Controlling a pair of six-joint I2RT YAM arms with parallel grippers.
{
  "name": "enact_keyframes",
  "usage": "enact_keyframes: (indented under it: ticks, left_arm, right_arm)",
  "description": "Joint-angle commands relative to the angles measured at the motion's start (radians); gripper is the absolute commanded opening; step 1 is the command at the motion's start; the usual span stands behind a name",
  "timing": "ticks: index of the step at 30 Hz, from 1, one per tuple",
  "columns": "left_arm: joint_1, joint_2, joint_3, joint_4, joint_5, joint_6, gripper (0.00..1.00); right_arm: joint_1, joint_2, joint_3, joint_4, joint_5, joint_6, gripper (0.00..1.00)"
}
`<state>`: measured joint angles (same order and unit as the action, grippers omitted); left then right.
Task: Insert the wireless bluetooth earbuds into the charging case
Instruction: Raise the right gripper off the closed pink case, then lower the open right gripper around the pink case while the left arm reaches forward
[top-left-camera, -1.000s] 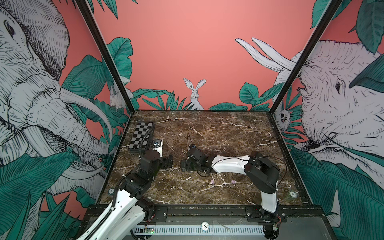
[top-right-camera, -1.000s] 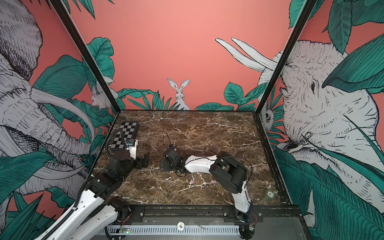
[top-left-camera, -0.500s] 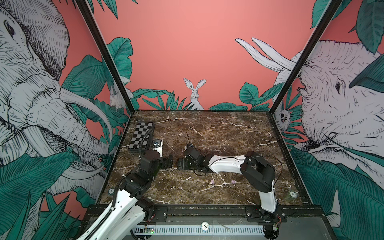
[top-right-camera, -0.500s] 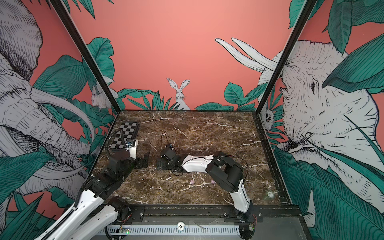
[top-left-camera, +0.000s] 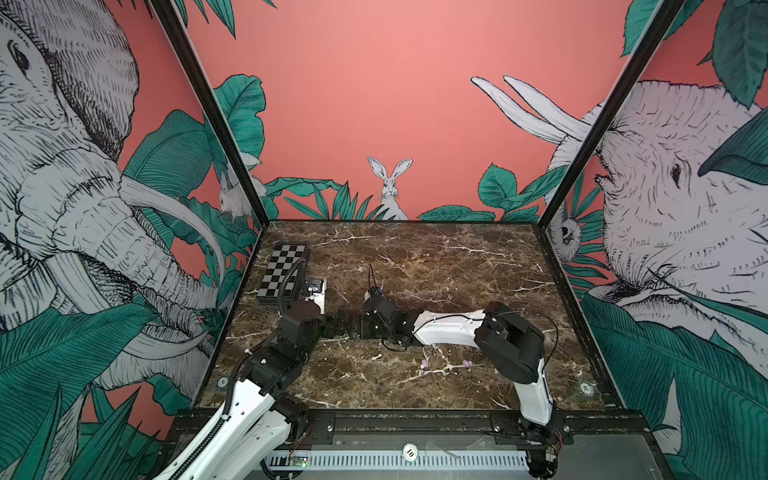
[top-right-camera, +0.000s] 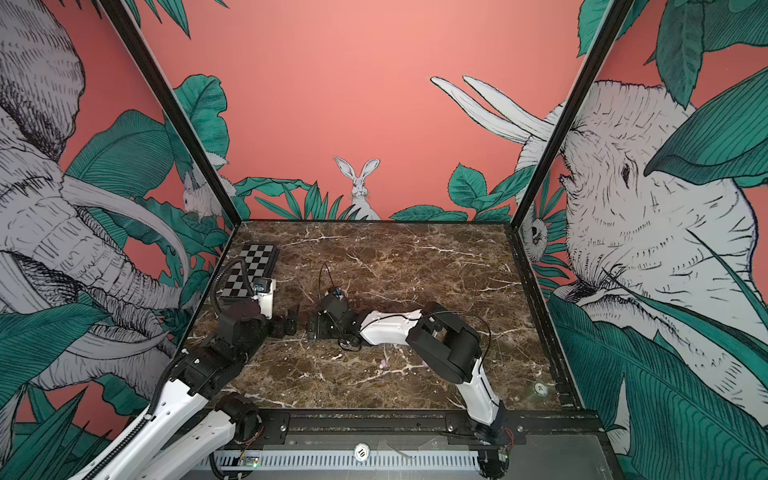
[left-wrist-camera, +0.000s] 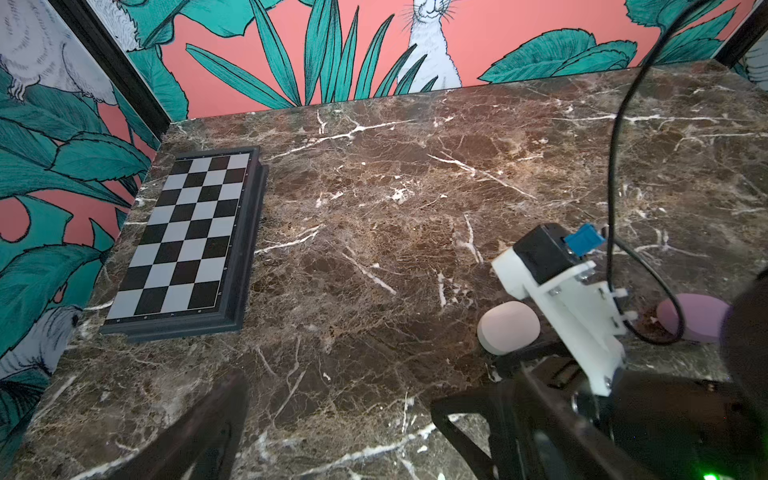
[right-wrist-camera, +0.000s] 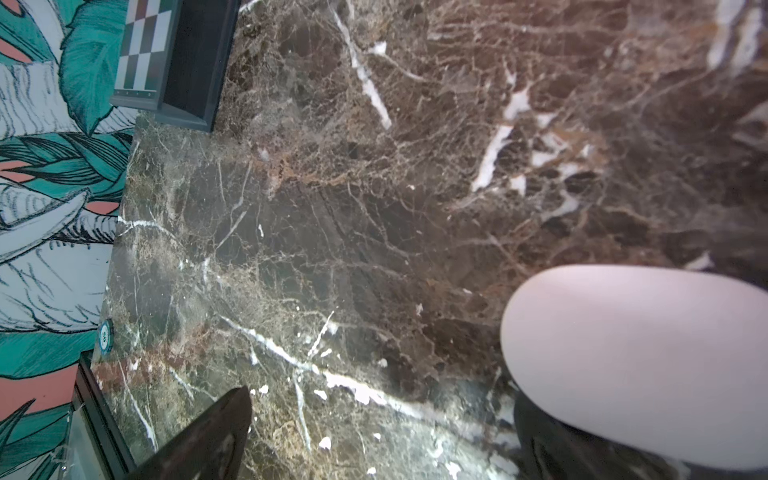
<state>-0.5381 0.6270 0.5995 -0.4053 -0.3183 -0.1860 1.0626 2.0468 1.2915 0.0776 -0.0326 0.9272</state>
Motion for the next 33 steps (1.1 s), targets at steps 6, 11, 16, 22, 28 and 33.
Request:
enact_keyframes:
  ticks: [6, 11, 16, 22, 28, 33]
  left_arm:
    - [-0.003, -0.010, 0.019, 0.006, 0.004, 0.005, 0.99]
    - [-0.003, -0.012, 0.025, 0.005, 0.023, 0.019, 0.99]
    - [-0.012, -0.021, 0.047, 0.005, 0.095, 0.048, 0.99]
    - [-0.033, -0.055, 0.006, 0.069, 0.202, -0.002, 0.99]
    - [-0.075, 0.041, -0.002, 0.120, 0.384, -0.015, 0.99]
    - [-0.151, 0.195, 0.059, 0.086, 0.602, 0.060, 0.99]
  right_arm:
    - [0.005, 0.021, 0.040, -0.003, 0.042, -0.032, 0.98]
    - [0.024, -0.114, -0.032, -0.040, 0.096, -0.014, 0.98]
    - [0.025, -0.275, -0.037, -0.265, 0.190, 0.026, 0.98]
    - [-0.029, -0.495, -0.103, -0.462, 0.276, 0.047, 0.98]
    - [-0.156, -0.553, -0.018, -0.829, 0.329, 0.116, 0.98]
    - [-0.265, -0.569, -0.016, -0.944, 0.226, 0.035, 0.98]
